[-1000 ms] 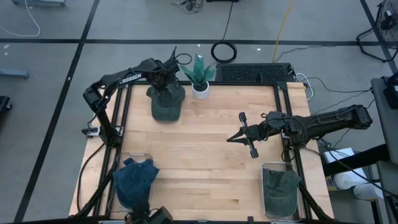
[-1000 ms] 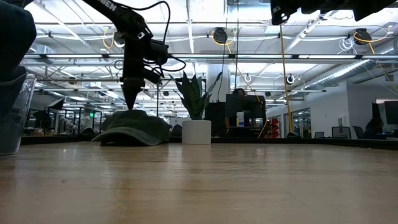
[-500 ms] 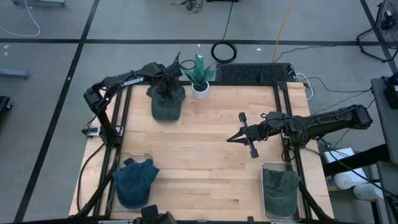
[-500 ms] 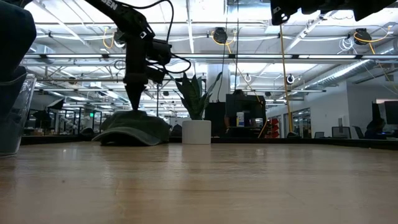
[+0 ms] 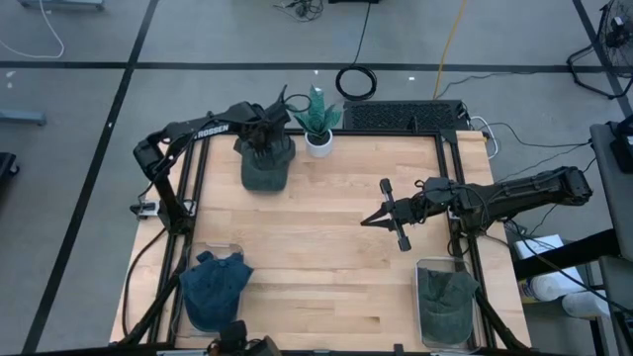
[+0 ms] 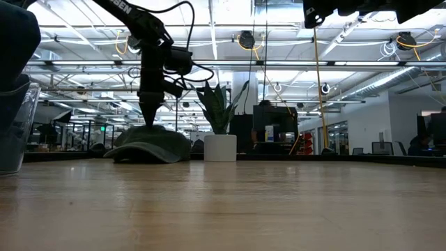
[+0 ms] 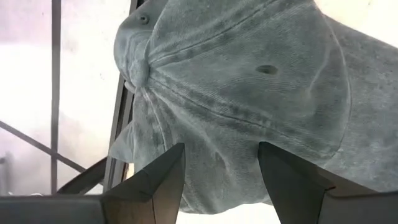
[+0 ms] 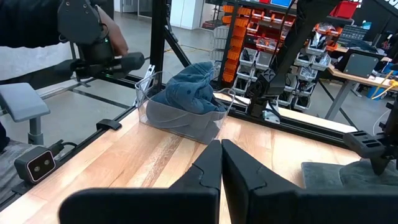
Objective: Pick & Place hat
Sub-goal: Put the top gray cap into the right transparent bin
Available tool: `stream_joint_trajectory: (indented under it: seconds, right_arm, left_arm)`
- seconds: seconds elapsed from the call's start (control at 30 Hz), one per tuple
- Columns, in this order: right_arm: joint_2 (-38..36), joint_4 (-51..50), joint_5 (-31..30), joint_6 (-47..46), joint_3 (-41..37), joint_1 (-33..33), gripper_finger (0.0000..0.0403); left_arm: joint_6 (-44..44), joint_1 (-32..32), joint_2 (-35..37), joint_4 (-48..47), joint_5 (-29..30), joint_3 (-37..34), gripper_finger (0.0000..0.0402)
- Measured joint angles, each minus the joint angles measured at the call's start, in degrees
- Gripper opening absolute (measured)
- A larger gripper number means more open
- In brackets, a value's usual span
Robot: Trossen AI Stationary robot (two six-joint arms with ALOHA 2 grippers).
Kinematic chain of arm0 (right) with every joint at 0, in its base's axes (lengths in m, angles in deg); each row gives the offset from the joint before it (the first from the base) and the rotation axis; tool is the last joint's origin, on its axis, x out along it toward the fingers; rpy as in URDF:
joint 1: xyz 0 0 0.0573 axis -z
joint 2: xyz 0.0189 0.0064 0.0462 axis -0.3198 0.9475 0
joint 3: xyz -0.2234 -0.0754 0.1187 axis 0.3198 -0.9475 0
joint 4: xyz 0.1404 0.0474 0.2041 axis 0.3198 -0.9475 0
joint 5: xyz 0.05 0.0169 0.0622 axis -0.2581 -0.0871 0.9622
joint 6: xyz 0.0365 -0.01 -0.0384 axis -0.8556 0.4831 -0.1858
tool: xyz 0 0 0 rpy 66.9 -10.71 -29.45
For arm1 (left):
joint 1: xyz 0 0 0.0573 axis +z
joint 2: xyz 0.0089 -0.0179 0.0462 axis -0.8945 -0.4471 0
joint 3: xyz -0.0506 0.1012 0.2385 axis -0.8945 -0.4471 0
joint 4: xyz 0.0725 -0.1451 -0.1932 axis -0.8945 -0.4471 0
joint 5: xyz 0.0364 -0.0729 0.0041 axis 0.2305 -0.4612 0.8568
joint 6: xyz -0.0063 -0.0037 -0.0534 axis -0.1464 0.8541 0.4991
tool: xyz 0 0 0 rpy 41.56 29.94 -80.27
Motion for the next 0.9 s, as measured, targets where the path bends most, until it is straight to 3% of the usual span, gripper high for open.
stream_joint_trajectory:
  seconds: [0.9]
  right_arm:
    - [0.0,0.0,0.0,0.0,0.0,0.0,0.0000]
  left_arm:
    - [1.2,0.1,0.0,3.9,-3.2,-1.1,0.0211]
